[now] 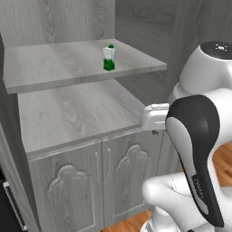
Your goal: Pick the milk, beer from the counter and place them in the open cabinet.
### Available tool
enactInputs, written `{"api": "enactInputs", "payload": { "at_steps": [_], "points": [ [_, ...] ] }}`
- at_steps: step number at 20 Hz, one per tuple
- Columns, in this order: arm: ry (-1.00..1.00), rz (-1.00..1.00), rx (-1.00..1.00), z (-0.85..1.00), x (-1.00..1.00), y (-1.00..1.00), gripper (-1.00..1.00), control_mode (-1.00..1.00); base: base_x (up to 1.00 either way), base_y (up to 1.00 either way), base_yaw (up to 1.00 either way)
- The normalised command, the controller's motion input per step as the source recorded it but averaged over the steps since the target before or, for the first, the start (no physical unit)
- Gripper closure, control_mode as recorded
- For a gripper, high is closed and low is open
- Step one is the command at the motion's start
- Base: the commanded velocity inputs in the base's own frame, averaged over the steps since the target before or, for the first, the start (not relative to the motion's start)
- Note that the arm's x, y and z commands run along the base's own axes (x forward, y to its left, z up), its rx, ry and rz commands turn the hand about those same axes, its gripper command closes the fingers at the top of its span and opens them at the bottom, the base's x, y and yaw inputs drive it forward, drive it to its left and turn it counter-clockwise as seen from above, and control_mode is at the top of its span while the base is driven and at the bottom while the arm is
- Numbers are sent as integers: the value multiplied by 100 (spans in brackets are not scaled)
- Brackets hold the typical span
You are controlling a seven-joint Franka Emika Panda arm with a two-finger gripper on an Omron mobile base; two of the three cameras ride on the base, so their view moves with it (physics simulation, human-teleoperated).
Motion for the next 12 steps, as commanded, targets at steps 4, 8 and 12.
{"api": "enactInputs", "payload": {
  "at_steps": [4,8,12],
  "points": [
    [1,-1,-5,-10,-5,-33,-100,-100,0,0,0],
    [0,0,-1,-49,0,-23,-100,-100,0,0,0],
    [-4,0,0,-29,-2,-3,-100,-100,0,0,0]
  ]
}}
